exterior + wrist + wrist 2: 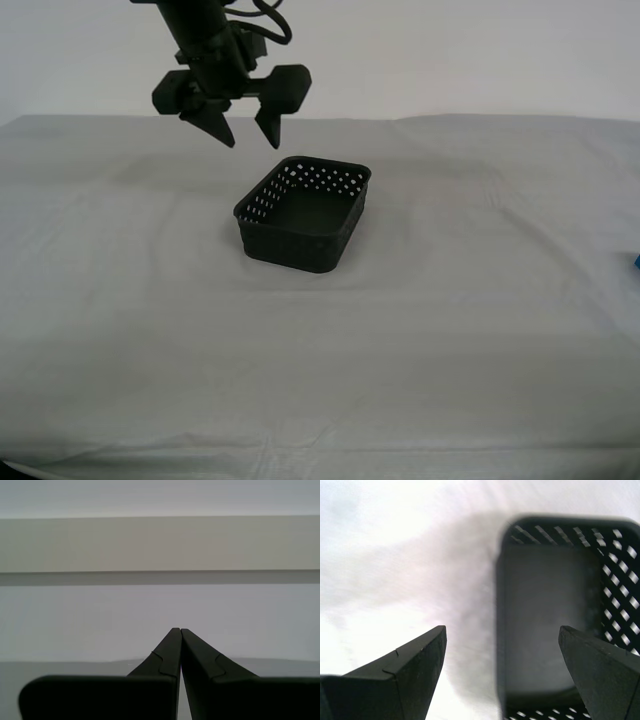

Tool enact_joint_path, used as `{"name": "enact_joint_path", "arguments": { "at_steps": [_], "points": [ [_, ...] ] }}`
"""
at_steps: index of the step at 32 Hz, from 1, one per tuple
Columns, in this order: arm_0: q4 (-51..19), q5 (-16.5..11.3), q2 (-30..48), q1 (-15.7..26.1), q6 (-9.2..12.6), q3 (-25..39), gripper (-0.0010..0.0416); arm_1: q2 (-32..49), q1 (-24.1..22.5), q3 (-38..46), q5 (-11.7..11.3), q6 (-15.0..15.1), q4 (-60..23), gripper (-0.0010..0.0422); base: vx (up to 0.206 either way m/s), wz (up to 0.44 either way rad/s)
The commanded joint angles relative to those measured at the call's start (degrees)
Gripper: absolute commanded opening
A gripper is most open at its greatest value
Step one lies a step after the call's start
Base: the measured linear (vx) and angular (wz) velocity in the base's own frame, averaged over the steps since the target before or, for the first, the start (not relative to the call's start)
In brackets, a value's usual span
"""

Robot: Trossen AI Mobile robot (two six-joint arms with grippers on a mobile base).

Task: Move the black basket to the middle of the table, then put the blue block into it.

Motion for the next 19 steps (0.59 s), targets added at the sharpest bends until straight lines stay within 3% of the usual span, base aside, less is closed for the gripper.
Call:
{"name": "enact_joint_path", "arguments": {
  "at_steps": [1, 4, 8, 12, 15, 19],
  "points": [
    [-3.32, 0.02, -0.02, 0.04, -0.09, 0.04, 0.0002, -0.33, 2.54, 1.33, 0.04, 1.25, -0.17, 0.0306, 0.000, 0.000],
    [-8.44, 0.04, -0.02, -0.02, -0.57, 0.15, 0.0002, -0.35, 5.99, 2.58, 0.07, 2.71, -0.37, 0.0306, 0.000, 0.000],
    [-27.58, 0.46, 0.15, -0.07, -4.96, 6.12, 0.0002, -0.35, 9.90, 2.78, 0.07, 4.11, -0.57, 0.0307, 0.000, 0.000],
    [-54.40, 2.01, 1.09, -0.11, -5.11, 18.80, 0.0002, -0.33, 12.94, 2.78, -0.07, 5.62, -0.09, 0.0307, 0.000, 0.000],
    [-63.73, 4.96, 1.33, -0.22, -5.14, 23.26, 0.0002, -0.33, 14.23, 2.78, -0.39, 6.03, 1.31, 0.0307, 0.000, 0.000],
    [-74.99, 5.42, 2.25, -1.11, -6.16, 26.97, 0.0003, -0.33, 17.09, 2.78, -0.44, 6.71, 4.28, 0.0307, 0.000, 0.000]
  ]
}}
